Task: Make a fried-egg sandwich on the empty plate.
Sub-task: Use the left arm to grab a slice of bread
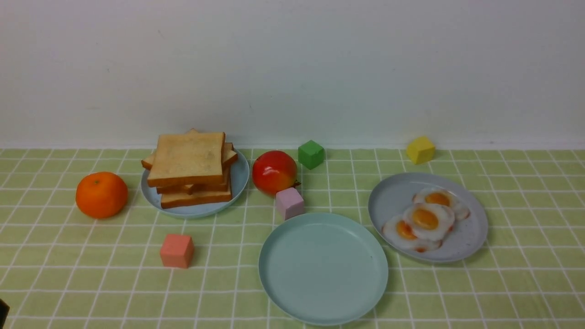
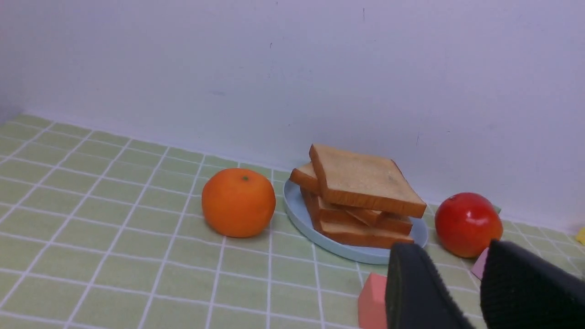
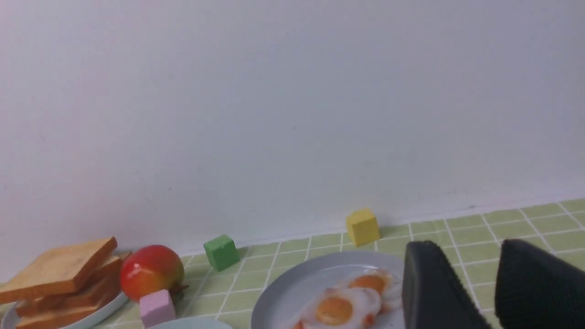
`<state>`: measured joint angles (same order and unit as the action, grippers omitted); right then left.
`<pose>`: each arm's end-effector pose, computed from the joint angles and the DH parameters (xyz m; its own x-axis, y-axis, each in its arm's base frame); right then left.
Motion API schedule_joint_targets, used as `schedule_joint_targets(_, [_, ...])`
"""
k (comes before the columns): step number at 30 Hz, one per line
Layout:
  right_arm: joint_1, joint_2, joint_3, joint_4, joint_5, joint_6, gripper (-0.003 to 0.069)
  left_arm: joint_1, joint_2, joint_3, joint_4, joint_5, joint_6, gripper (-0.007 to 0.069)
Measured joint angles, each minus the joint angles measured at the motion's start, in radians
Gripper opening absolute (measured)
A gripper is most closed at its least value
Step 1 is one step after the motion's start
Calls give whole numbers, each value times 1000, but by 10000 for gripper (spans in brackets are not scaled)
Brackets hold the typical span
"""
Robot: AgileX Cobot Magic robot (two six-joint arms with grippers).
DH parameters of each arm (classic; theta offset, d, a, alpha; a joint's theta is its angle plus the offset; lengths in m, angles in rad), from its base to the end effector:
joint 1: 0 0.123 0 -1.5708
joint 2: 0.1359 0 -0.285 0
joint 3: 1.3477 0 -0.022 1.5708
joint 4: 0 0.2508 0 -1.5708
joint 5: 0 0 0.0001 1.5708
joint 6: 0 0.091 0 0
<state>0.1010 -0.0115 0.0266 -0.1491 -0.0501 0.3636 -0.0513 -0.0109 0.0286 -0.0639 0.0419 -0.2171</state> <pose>0.0558 0.0063 0.2093 0.0949 0.2237 -0.9700 -0.1314 0.9687 0.2106 0.0568 -0.0032 0.2003 0.0116 -0.2782 -0.9604 0.0595 0.9590 -0.2771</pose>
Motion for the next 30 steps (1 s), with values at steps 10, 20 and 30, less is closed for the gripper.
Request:
schedule_joint_targets(10, [-1, 0, -5, 53, -350, -20, 239, 0, 0, 1, -106, -349, -64, 238])
schedule_joint_targets(20, [-1, 261, -462, 244, -316, -22, 239, 0, 272, -453, -137, -462, -106, 238])
schedule_joint_targets(30, [-1, 700, -951, 189, 126, -23, 239, 0, 723, -832, -129, 222, -131, 238])
